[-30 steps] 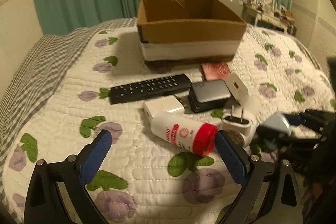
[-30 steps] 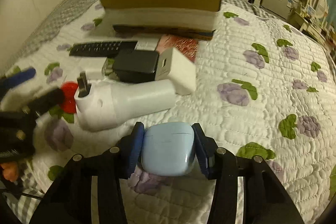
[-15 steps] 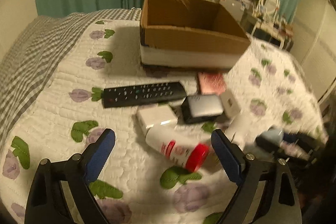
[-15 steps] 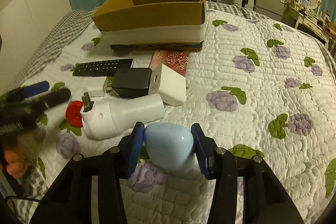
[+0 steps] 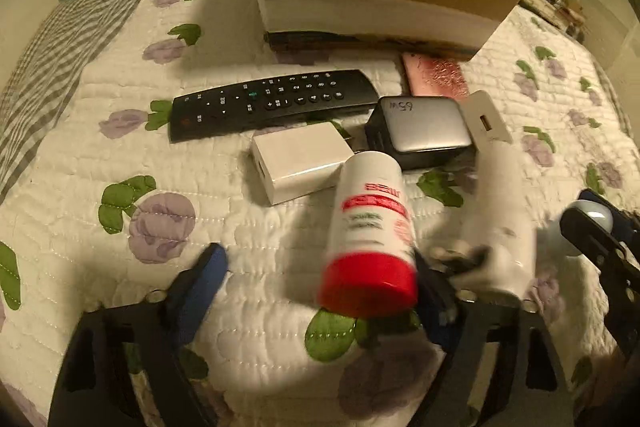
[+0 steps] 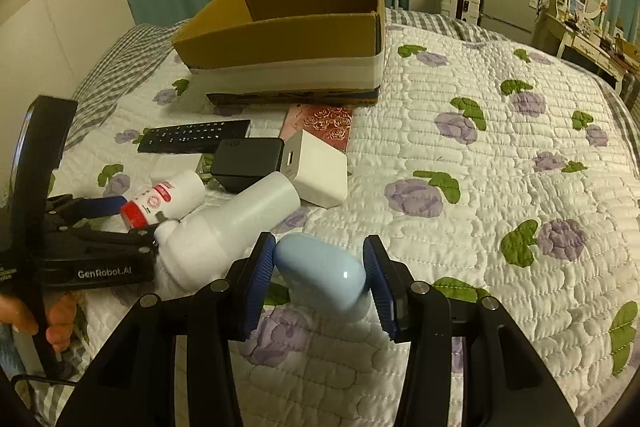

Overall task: Organize rigid objects
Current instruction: 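Grasp the light blue earbud case with the right gripper, then grasp the red-capped bottle with the left gripper while the right carries the earbud case into the box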

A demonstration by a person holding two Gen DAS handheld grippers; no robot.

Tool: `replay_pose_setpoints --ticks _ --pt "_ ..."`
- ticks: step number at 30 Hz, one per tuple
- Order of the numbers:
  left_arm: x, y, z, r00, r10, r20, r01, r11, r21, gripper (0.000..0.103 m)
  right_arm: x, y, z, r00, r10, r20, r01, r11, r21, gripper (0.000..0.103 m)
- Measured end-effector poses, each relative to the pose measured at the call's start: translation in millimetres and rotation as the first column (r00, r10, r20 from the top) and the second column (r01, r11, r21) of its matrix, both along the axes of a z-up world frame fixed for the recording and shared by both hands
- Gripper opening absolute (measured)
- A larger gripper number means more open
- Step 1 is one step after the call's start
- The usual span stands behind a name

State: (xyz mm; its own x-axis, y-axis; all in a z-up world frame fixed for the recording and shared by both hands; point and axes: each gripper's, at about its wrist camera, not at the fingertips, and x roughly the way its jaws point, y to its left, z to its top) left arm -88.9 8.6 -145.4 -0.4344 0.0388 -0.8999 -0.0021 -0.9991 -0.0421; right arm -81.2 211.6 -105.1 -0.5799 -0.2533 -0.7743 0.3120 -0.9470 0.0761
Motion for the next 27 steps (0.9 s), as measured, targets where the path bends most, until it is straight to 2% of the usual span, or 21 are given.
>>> replay_pose_setpoints --ticks 2,7,12,15,20,27 --pt "0.9 1.9 4.3 1.000 -0.017 -0.010 0.017 1.000 0.012 0.048 1.5 -0.6 1.9 1.000 0.002 -0.008 -0.002 1.000 0.003 0.042" --pt "-6.1 15.7 1.1 0.995 -0.084 -0.051 0.082 0.996 -0.039 0.048 3.9 -0.7 1.3 1.000 0.004 -0.008 -0.004 1.000 0.012 0.041" --pt "-7.8 14.2 3.2 0.990 -0.112 -0.082 0.111 0.994 -0.022 0.046 3.6 -0.3 1.0 1.000 0.007 -0.007 -0.007 1.000 0.008 0.036" --pt "-0.1 17.5 13.9 0.983 -0.133 -0.125 0.131 0.991 -0.024 0.041 4.7 -0.3 3.5 1.000 0.011 -0.013 -0.011 1.000 -0.003 0.024" --pt "7.3 18.5 28.6 0.975 -0.148 -0.165 0.148 0.989 -0.013 0.036 5.3 -1.2 3.9 1.000 0.010 -0.010 -0.010 1.000 -0.003 0.024" --pt "6.7 20.8 39.8 0.969 -0.148 -0.199 0.147 0.989 -0.021 0.035 6.3 1.8 6.3 1.000 0.005 -0.012 -0.006 1.000 -0.023 0.022"
